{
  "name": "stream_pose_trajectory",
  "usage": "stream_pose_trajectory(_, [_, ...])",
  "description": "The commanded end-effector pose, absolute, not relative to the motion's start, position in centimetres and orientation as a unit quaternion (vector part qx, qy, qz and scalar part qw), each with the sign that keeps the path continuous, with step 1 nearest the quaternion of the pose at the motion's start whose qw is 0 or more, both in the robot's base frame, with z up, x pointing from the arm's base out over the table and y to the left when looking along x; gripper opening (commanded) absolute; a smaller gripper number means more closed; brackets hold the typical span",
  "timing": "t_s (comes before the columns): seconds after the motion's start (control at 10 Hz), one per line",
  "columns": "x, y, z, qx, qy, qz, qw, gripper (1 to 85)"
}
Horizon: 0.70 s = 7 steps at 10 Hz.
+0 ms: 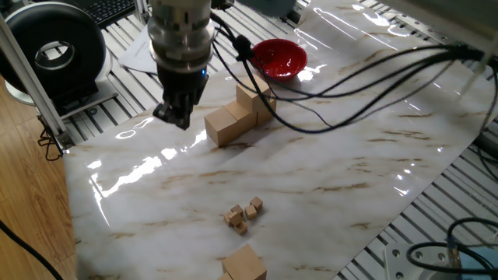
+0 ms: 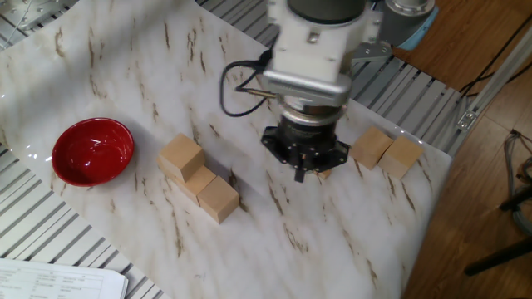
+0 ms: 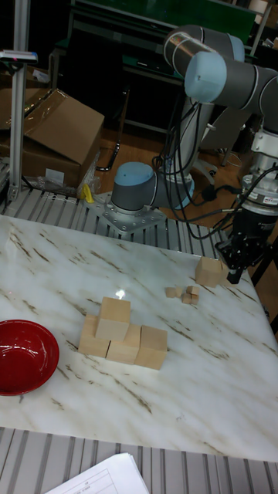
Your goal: Stack the blocks into a pyramid shape
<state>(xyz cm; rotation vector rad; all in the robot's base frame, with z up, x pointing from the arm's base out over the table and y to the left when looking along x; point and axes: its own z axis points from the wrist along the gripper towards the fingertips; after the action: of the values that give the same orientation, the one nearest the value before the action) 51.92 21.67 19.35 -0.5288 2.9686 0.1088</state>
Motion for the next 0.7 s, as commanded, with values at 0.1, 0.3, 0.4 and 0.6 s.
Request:
stream_pose_trajectory(0.1, [50.71,22.24,17.82,-0.137,0.986,0.049,0.083,1.3])
stream_pose_trajectory(0.3, [50.84,22.23,17.76,-0.141,0.985,0.050,0.086,1.3])
stream_pose_trajectory(0.4, [50.85,22.29,17.70,-0.142,0.985,0.052,0.086,1.3])
stream_pose_trajectory(0.6, [50.88,21.62,17.63,-0.165,0.982,0.037,0.086,1.3])
